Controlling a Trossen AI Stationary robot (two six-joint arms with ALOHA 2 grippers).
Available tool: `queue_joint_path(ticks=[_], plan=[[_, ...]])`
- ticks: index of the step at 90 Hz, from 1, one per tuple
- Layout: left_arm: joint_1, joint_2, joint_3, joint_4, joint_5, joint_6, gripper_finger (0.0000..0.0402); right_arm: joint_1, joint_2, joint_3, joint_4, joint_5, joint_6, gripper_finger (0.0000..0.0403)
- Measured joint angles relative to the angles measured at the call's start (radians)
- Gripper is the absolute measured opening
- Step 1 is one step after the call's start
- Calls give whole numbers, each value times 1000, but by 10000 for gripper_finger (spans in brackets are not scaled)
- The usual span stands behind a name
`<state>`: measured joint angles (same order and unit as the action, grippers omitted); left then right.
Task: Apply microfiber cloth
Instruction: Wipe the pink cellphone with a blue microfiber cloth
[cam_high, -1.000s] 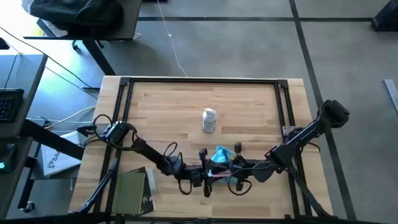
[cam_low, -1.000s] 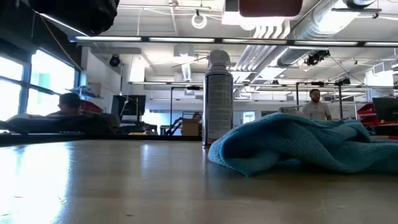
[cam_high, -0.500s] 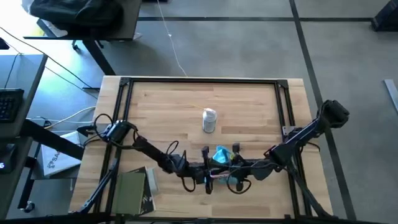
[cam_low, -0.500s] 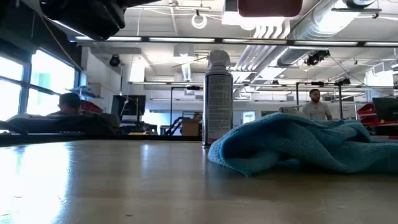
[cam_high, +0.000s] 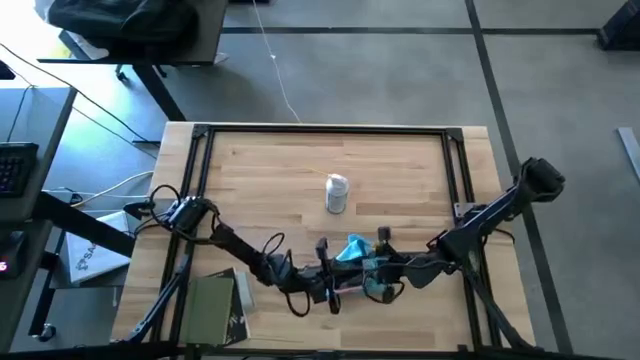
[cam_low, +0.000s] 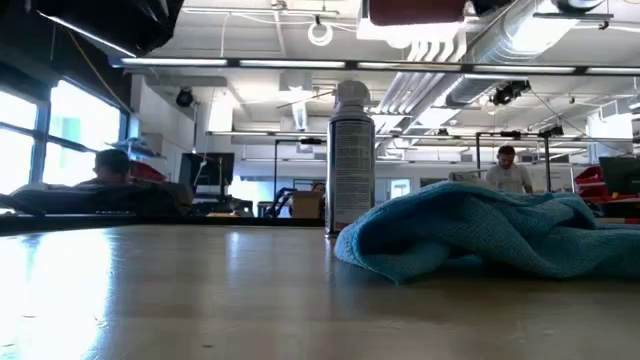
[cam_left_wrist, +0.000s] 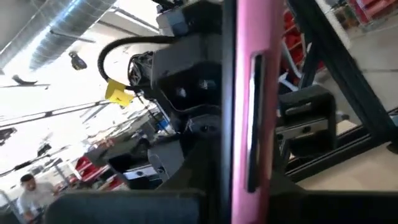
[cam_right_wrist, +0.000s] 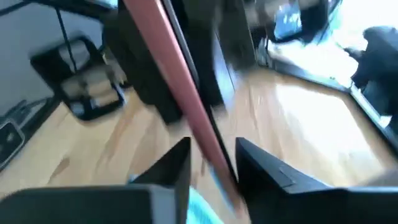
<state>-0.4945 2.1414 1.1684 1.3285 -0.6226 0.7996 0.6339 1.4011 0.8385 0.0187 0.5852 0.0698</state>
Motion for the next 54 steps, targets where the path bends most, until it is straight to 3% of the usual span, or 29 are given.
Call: queue_joint_path(ticks=[12, 22, 39, 54], plan=[[4, -17, -46, 9, -112, 9, 2, 31, -70, 0, -116, -22, 77, 152], [26, -20, -64, 6, -121, -53, 2, 58, -108, -1, -107, -21, 79, 170], [69, -20, -73, -1, -30, -213, 1, 67, -108, -1, -93, -20, 68, 170], [84, -20, -73, -7, 12, -249, 1, 55, -85, -2, -63, -14, 36, 166]])
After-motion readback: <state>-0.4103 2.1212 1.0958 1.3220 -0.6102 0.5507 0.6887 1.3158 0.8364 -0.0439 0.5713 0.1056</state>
